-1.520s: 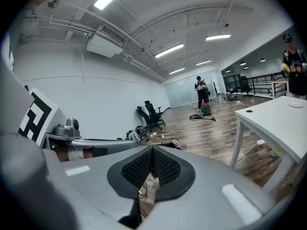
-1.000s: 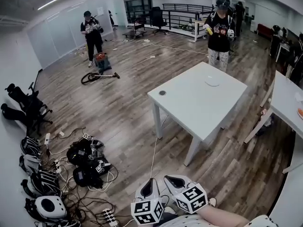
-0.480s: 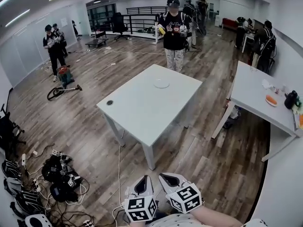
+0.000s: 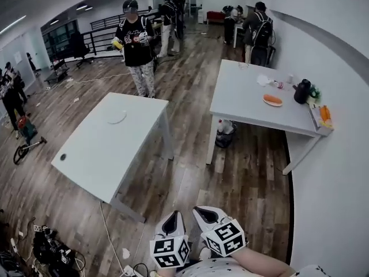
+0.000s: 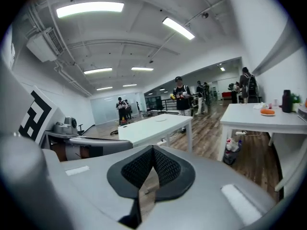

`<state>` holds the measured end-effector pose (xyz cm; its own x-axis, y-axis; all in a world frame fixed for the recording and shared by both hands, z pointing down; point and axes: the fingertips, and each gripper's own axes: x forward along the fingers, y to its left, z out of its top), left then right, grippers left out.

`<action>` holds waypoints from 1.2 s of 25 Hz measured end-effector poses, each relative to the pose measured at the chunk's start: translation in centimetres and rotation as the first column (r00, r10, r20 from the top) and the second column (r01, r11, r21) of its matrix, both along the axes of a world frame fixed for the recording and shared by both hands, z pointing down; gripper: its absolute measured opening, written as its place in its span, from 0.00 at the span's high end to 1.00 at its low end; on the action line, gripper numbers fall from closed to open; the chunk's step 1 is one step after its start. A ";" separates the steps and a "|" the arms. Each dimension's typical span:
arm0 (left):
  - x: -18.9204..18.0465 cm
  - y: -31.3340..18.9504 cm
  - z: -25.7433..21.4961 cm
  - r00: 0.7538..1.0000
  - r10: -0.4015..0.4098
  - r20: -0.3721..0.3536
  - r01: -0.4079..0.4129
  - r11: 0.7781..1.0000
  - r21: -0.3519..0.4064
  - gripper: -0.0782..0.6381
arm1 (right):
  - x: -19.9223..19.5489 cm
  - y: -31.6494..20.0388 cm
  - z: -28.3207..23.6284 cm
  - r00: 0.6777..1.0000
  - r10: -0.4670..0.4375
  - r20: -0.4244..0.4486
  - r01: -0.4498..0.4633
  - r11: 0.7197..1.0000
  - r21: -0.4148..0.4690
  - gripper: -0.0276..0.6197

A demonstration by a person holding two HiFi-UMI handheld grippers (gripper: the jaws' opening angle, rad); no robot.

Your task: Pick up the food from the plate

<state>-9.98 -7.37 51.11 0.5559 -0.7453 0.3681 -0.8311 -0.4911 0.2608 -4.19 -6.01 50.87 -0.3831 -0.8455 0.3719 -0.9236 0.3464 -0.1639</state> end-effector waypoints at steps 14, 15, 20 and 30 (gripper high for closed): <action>25.5 0.2 1.5 0.867 0.498 0.029 -0.497 0.867 -0.022 0.88 | 24.2 2.9 1.8 0.857 0.513 0.055 -0.512 0.858 -0.037 0.96; 27.0 -0.1 1.7 0.855 0.517 0.029 -0.517 0.856 -0.027 0.88 | 25.5 2.7 2.0 0.845 0.532 0.054 -0.530 0.847 -0.042 0.96; 34.8 -3.0 2.3 0.808 0.589 0.012 -0.588 0.808 -0.038 0.88 | 32.3 0.4 2.7 0.801 0.598 0.037 -0.596 0.801 -0.053 0.96; 50.6 -12.7 -0.8 0.763 0.647 0.009 -0.647 0.762 0.016 0.88 | 47.6 -8.9 -0.2 0.758 0.652 0.015 -0.652 0.758 -0.013 0.96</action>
<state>40.62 -20.05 50.26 0.9074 -0.2152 0.3609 -0.3150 -0.9168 0.2455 43.38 -14.91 50.66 0.2534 -0.8909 0.3770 -0.9227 -0.3396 -0.1823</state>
